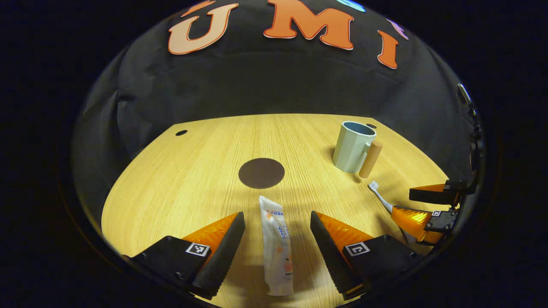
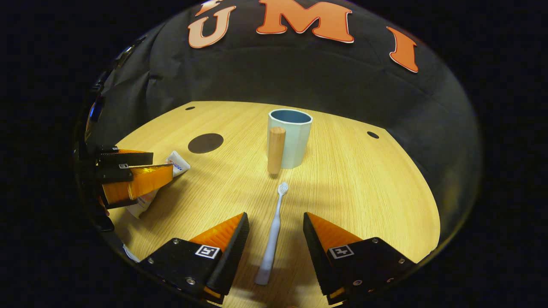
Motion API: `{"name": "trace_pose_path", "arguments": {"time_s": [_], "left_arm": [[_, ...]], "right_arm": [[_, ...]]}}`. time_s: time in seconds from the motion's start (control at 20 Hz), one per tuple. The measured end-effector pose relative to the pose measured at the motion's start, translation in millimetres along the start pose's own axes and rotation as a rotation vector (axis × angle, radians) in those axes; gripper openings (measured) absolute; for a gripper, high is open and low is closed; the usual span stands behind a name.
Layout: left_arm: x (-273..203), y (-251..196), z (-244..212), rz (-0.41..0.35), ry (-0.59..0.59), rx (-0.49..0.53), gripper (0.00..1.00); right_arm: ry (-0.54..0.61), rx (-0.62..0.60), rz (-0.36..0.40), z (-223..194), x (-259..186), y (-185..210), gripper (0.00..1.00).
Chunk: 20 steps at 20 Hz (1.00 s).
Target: Put the toothbrush and toothpaste on the desktop into the cup, then pick up the cup and place it on the coaster on the desktop.
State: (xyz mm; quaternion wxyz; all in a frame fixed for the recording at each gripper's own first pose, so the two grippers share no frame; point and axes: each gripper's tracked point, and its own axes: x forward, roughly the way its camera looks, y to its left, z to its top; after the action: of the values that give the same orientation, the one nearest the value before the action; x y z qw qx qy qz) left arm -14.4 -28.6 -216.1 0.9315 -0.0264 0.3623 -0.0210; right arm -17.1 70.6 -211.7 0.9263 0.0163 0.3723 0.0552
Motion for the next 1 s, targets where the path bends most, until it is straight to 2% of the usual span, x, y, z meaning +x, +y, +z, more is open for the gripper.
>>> {"name": "trace_pose_path", "arguments": {"time_s": [0.45,0.5,0.55,0.6,0.65,0.7,0.75,0.8,0.85,0.9,0.95,1.0], "left_arm": [[10,-4,-26,-0.014,0.079,-0.028,0.98],[11,-4,-29,-0.016,0.087,-0.031,0.92],[12,-4,-31,-0.012,0.096,-0.032,0.92],[12,-1,-31,-0.004,0.088,-0.027,0.98],[11,1,-31,0.0,0.089,-0.027,0.9],[12,3,-31,0.005,0.087,-0.029,0.81],[12,3,-30,0.009,0.086,-0.032,0.79],[11,5,-31,0.011,0.087,-0.035,0.74],[10,7,-28,0.016,0.078,-0.033,0.7],[14,7,-30,0.01,0.08,-0.046,0.55],[13,7,-28,0.007,0.073,-0.047,0.55],[13,9,-27,0.008,0.07,-0.058,0.39]], "right_arm": [[0.06,-0.015,-0.015,-13,10,2,0.77],[0.07,-0.006,-0.014,-14,10,3,0.7],[0.082,0.005,-0.011,-17,14,4,0.62],[0.089,0.015,-0.001,-17,14,7,0.59],[0.089,0.025,0.006,-17,15,10,0.56],[0.092,0.029,0.016,-16,16,12,0.47],[0.091,0.03,0.03,-16,18,14,0.43],[0.089,0.04,0.041,-14,19,16,0.3],[0.09,0.047,0.045,-14,21,17,0.28],[0.089,0.05,0.048,-12,22,17,0.19],[0.091,0.058,0.046,-12,24,16,0.17],[0.091,0.071,0.049,-11,26,15,0.12]]}}
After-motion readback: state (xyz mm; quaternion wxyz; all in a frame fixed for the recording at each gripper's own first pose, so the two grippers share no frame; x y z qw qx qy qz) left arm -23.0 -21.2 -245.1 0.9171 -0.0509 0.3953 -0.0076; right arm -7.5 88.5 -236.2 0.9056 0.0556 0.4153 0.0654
